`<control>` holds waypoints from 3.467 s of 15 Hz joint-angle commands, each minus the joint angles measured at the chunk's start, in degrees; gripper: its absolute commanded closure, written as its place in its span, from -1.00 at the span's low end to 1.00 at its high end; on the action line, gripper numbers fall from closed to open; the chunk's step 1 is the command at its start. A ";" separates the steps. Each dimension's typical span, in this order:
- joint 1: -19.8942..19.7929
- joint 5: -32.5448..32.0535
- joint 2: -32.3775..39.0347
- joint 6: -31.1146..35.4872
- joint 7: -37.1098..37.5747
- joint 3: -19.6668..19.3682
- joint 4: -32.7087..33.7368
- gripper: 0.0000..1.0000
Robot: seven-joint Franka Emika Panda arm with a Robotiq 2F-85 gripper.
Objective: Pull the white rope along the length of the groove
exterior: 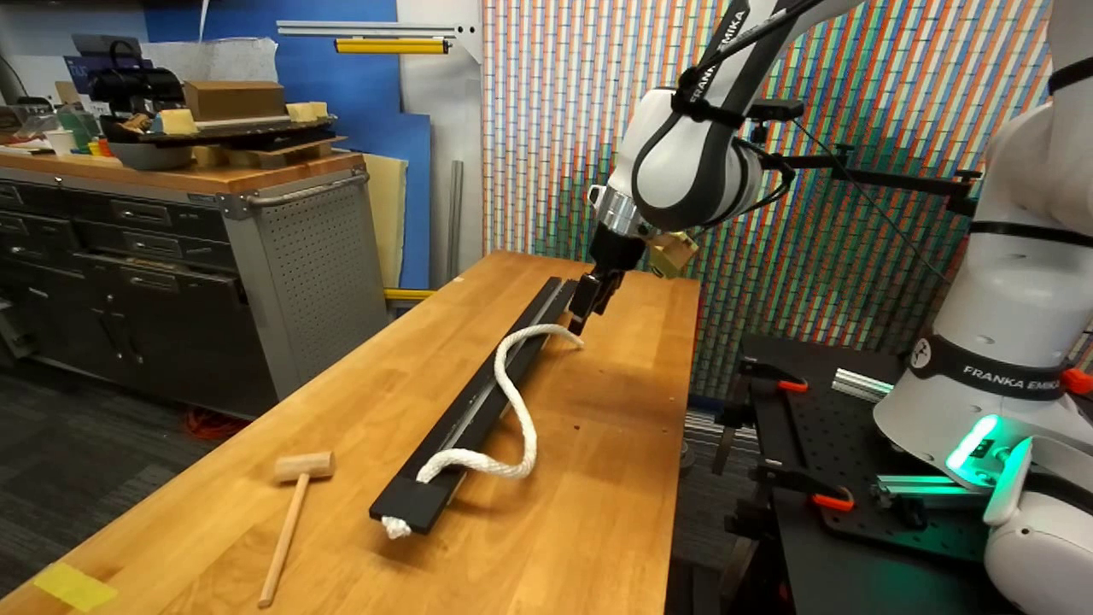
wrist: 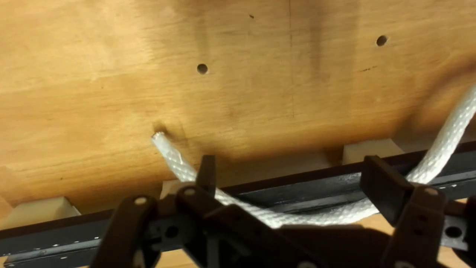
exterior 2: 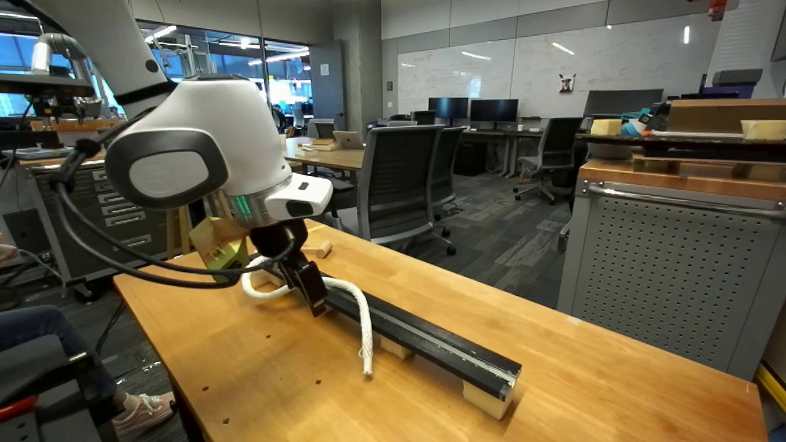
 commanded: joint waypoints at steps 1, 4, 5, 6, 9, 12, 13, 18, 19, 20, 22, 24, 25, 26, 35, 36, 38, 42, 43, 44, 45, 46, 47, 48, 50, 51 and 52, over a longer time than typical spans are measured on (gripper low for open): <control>-2.40 -0.36 5.62 3.92 -2.59 0.63 3.83 -1.00; -2.34 -1.70 10.43 5.47 -2.74 -1.83 5.38 -1.00; -1.23 -2.22 12.34 6.30 -2.60 -3.71 5.84 -1.00; -0.10 -2.67 14.12 6.90 -2.58 -5.55 6.41 -1.00; 4.67 -11.58 19.05 8.83 3.33 -13.22 8.06 -1.00; 11.72 -15.54 22.02 12.25 5.45 -20.30 8.75 -1.00; 13.83 -15.85 22.57 13.79 5.73 -21.96 8.66 -1.00; 17.19 -14.89 22.63 19.13 6.07 -22.99 8.15 -1.00; 17.22 -14.76 22.77 19.53 6.08 -22.89 8.22 -1.00; 16.96 -14.78 22.87 19.69 6.09 -22.74 8.30 -1.00; 16.43 -14.80 23.00 19.84 6.14 -22.49 8.50 -0.89; 16.30 -14.78 23.16 20.01 6.13 -22.48 8.72 -0.64; 16.10 -14.82 23.29 19.98 6.16 -22.32 8.96 -0.27; 15.84 -14.89 23.36 19.95 6.26 -22.07 9.19 -0.07; 14.73 -15.02 25.26 19.45 7.71 -20.91 12.33 0.48; 14.34 -15.08 25.49 19.36 8.01 -20.72 12.59 0.61; 13.47 -15.26 25.37 19.18 8.56 -20.22 12.43 0.88; 10.28 -17.02 21.83 14.27 8.56 -17.99 9.81 0.95; 9.04 -17.88 20.79 13.18 8.45 -16.94 9.10 0.95; 8.09 -18.68 19.21 11.83 8.28 -16.14 8.02 0.95; 7.59 -19.27 17.99 10.65 8.21 -15.77 7.29 0.95; 8.17 -19.29 16.73 9.84 8.26 -16.40 6.35 0.95; 8.30 -19.46 15.55 8.87 8.34 -16.63 5.58 0.95; 10.10 -19.17 14.75 8.01 8.39 -18.46 5.00 0.95; 12.45 -19.03 12.76 6.70 8.55 -20.97 3.45 0.95; 13.96 -18.91 11.62 6.49 8.67 -22.68 2.75 0.95; 14.31 -19.07 10.75 5.69 8.66 -23.44 2.54 0.95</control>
